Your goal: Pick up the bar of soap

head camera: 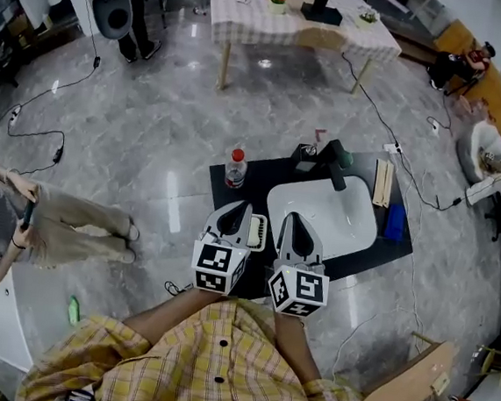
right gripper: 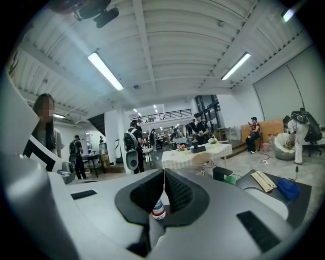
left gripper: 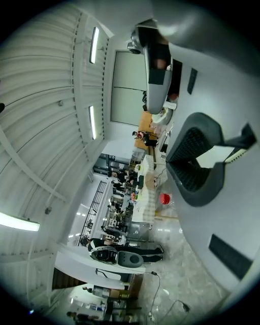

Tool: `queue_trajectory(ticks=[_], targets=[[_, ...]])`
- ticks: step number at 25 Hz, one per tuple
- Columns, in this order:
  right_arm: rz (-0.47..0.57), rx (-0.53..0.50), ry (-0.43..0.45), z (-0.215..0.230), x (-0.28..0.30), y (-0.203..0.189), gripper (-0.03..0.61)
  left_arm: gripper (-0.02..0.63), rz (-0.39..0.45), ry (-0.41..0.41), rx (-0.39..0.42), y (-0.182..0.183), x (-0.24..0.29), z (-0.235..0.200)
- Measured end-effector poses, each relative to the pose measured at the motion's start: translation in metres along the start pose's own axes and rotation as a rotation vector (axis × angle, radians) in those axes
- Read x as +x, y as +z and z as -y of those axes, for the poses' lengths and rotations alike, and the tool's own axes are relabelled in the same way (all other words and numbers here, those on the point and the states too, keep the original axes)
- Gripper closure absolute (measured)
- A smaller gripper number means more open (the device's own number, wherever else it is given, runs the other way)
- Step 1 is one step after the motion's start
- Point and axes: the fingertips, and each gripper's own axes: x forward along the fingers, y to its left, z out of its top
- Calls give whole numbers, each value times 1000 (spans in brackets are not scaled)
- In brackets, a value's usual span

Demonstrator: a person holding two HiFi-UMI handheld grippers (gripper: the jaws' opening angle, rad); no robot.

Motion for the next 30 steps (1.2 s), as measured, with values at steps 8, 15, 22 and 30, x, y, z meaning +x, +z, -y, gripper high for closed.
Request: queue_trajectory(ticks=[8, 15, 22, 30], targets=[[-13, 2, 41, 27, -11, -2, 557, 601, -42, 84, -45, -18, 11, 17], [-10, 16, 59, 53, -26, -4, 557, 601, -86, 155, -41, -39, 30, 24], [3, 28, 104, 60, -33, -6, 557, 601, -243, 177, -47, -101, 44, 18], [5, 50, 111, 68, -33, -3, 557, 601, -363, 196, -67, -139, 52, 14]])
